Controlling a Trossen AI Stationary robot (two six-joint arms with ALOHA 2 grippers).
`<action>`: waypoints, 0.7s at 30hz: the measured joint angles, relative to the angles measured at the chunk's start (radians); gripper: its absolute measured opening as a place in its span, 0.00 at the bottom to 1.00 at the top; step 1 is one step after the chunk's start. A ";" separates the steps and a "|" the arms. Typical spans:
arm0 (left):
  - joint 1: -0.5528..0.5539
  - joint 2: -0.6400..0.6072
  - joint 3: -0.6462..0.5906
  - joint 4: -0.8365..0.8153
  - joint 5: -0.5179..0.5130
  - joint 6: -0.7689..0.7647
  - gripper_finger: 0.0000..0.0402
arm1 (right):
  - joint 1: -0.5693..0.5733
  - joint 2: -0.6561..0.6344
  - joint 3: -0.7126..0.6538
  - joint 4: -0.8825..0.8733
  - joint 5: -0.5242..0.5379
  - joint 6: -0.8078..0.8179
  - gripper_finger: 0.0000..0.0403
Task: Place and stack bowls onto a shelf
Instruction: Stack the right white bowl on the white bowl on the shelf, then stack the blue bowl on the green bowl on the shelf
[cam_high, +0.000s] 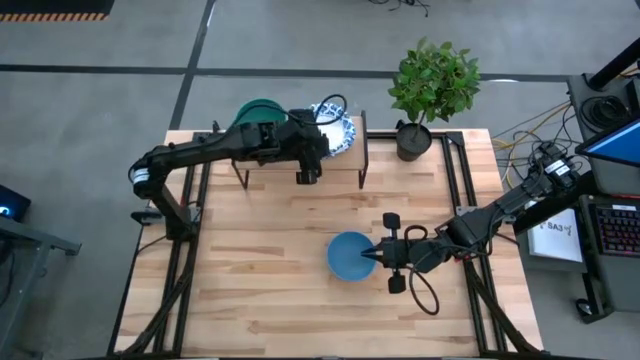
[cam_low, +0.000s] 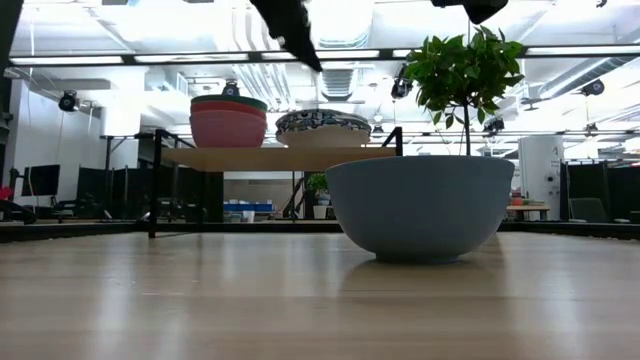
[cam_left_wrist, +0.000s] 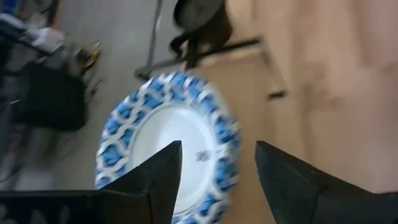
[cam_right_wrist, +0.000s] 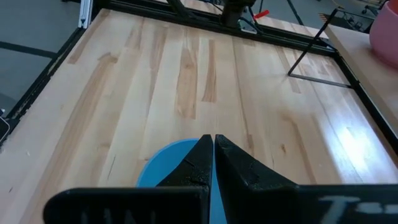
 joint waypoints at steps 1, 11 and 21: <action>-0.001 -0.013 0.000 0.000 0.027 -0.016 0.46 | 0.000 0.000 0.000 0.000 0.000 0.000 0.02; -0.015 -0.102 0.000 -0.030 0.321 -0.223 0.07 | -0.001 0.000 0.000 0.001 0.000 0.001 0.02; -0.220 -0.170 -0.002 -0.049 0.419 -0.302 0.01 | -0.015 0.003 0.000 0.007 0.076 0.256 0.02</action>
